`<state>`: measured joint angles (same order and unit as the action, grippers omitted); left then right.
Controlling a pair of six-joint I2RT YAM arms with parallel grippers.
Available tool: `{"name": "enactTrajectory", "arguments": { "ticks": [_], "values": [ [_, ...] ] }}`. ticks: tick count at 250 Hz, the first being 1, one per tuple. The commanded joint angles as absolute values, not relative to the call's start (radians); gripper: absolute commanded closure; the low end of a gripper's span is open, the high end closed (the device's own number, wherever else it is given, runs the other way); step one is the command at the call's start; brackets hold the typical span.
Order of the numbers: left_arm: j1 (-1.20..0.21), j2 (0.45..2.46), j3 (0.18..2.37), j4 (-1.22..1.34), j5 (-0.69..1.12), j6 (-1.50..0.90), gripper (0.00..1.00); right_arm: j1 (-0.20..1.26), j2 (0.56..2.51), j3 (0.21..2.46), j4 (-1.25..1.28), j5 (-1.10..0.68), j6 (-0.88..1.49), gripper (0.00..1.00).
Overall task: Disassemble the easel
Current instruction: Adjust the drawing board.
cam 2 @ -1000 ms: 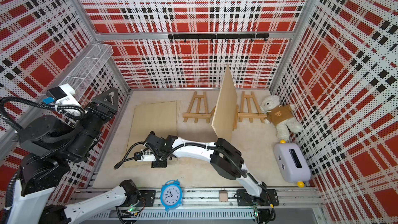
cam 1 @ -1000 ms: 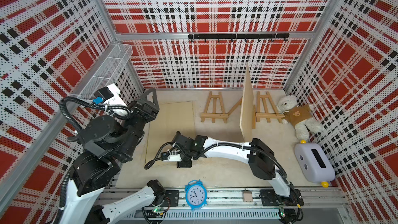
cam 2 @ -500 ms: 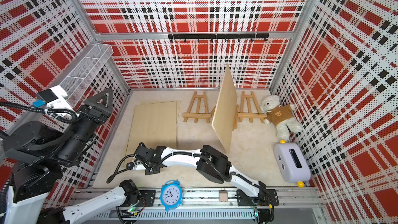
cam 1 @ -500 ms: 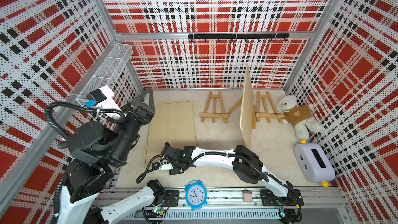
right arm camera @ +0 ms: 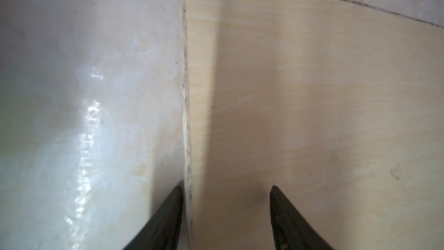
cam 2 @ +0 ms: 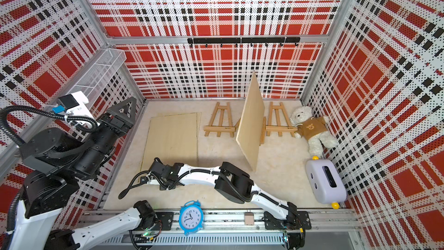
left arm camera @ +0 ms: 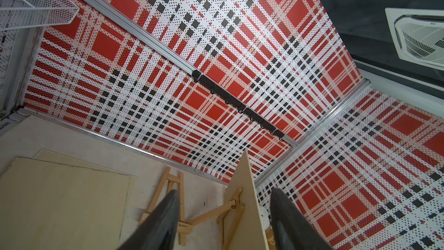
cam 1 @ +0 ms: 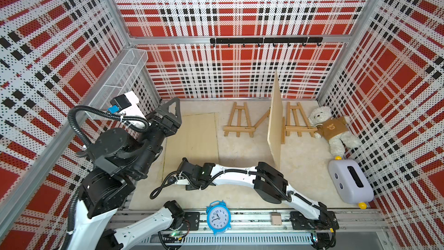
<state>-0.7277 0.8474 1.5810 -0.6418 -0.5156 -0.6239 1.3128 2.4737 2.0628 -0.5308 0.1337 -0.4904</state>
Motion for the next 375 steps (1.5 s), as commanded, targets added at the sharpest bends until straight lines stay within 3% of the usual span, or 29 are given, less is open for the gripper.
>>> {"name": "enactTrajectory", "arguments": {
  "ticks": [1,139,169,248,375],
  "values": [
    [-0.687,0.85,1.589,-0.632,-0.476,-0.637,0.37,1.308,2.52,2.111,-0.504,0.128,-0.471,0.4],
    [-0.327,0.865,1.545,-0.621,-0.086,-0.769,0.37,1.296,2.487,2.115,-0.516,0.003,-0.474,0.4],
    [-0.281,0.868,1.53,-0.602,-0.042,-0.785,0.36,1.295,2.499,2.115,-0.502,0.075,-0.471,0.4],
    [-0.244,0.893,1.532,-0.588,0.018,-0.799,0.37,1.287,2.563,2.179,-0.478,0.232,-0.424,0.4],
    [-0.226,0.902,1.539,-0.64,0.03,-0.775,0.37,1.253,2.617,2.292,-0.469,0.245,-0.36,0.38]
  ]
}}
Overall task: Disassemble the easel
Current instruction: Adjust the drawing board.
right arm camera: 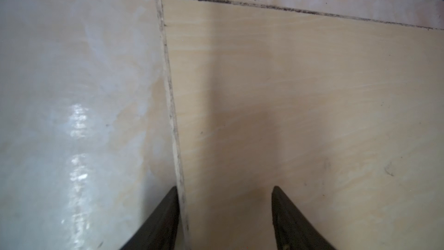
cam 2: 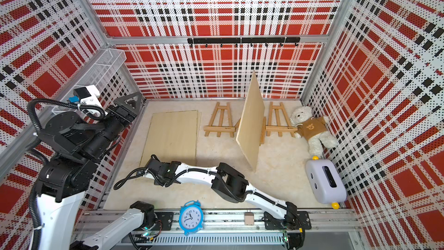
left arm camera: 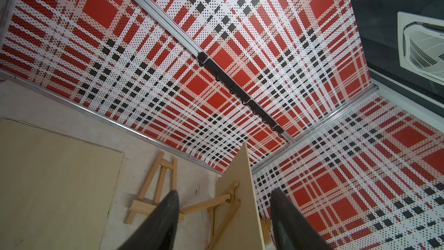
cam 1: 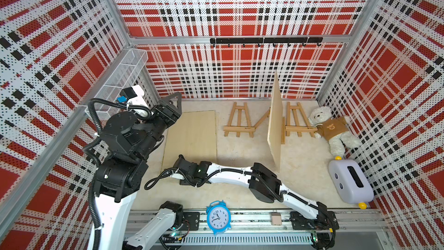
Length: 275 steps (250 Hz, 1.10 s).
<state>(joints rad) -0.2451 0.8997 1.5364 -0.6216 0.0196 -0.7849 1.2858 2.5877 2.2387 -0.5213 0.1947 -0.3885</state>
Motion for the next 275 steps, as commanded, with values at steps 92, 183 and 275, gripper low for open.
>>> {"name": "enactTrajectory", "arguments": {
  "ticks": [92,183,275],
  "values": [
    [-0.223,0.938,1.588,-0.872,-0.08,-0.609,0.39,1.226,2.481,2.139,-0.36,0.09,-0.302,0.35],
    [-0.234,0.957,1.638,-1.062,-0.215,-0.492,0.43,1.143,2.006,1.633,-0.158,0.098,-0.207,0.36],
    [-0.465,1.204,1.529,-1.236,-0.449,-0.492,0.45,1.027,1.731,1.436,-0.432,0.205,0.032,0.64]
  ]
}}
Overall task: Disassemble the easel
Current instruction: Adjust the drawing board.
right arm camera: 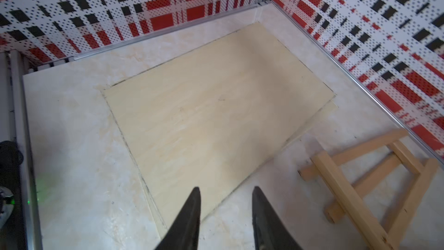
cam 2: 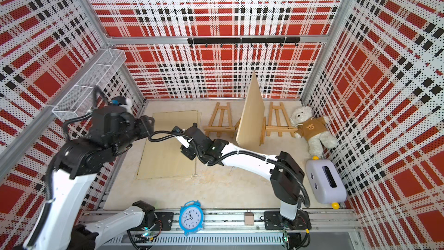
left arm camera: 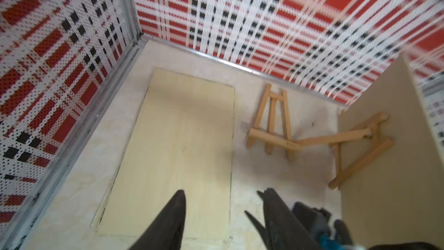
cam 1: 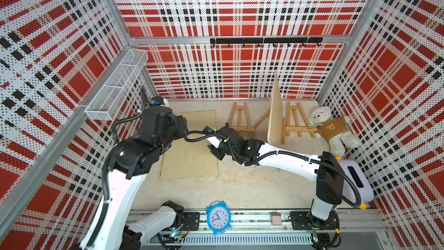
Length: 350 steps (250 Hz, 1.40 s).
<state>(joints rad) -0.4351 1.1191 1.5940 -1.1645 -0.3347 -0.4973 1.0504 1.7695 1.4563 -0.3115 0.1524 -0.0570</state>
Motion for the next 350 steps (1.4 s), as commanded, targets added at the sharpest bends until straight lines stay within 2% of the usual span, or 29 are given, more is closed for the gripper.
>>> {"name": "enactTrajectory", "arguments": {
  "ticks": [1,50,78,109,162,235,277,350],
  "values": [
    [-0.463,1.205,1.526,-1.234,-0.449,-0.491,0.45,1.027,1.731,1.437,-0.436,0.205,0.032,0.64],
    [-0.282,1.263,1.335,-1.069,-0.324,-0.459,0.46,1.026,1.716,1.451,-0.561,0.227,0.086,0.72],
    [-0.217,1.308,1.276,-1.031,-0.33,-0.439,0.46,1.026,1.708,1.404,-0.58,0.251,0.114,0.73],
    [-0.172,1.316,1.26,-1.004,-0.336,-0.438,0.45,1.026,1.71,1.352,-0.599,0.238,0.141,0.73],
    [0.02,1.419,1.214,-0.952,-0.268,-0.402,0.44,1.026,1.739,1.36,-0.574,0.137,0.167,0.73],
    [0.179,1.675,1.265,-0.936,-0.257,-0.373,0.44,1.026,1.803,1.382,-0.595,0.132,0.157,0.74],
    [0.292,1.705,1.248,-0.85,-0.202,-0.435,0.43,1.026,1.815,1.385,-0.598,0.141,0.146,0.74],
    [0.41,1.795,1.245,-0.733,-0.107,-0.476,0.49,1.026,1.913,1.469,-0.625,0.133,0.169,0.8]
  ]
}}
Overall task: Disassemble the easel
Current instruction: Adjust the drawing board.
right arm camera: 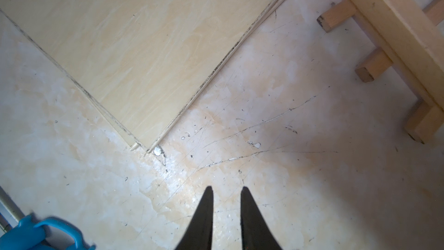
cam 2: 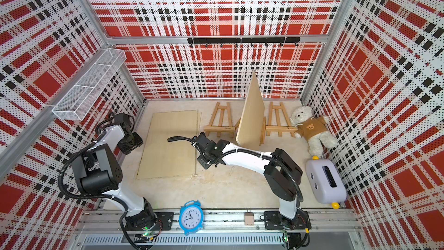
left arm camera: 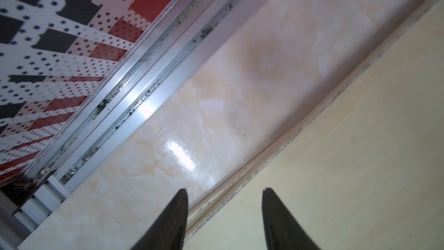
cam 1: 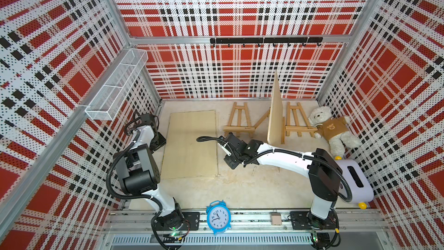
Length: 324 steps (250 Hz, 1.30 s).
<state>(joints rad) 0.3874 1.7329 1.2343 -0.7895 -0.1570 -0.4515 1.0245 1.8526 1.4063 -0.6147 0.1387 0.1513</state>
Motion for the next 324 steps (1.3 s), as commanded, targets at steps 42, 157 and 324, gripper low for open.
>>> {"name": "enactTrajectory", "arguments": {
  "ticks": [42,157,324],
  "values": [
    [0.44,1.858,1.261,-0.701,-0.092,-0.464,0.5,1.029,2.0,1.556,-0.675,0.133,0.191,0.82],
    [0.489,1.961,1.321,-0.694,-0.009,-0.379,0.5,1.083,2.17,1.698,-0.76,0.117,0.26,0.83],
    [0.49,1.954,1.354,-0.698,0.055,-0.321,0.5,1.142,2.247,1.778,-0.742,0.019,0.306,0.83]
  ]
}}
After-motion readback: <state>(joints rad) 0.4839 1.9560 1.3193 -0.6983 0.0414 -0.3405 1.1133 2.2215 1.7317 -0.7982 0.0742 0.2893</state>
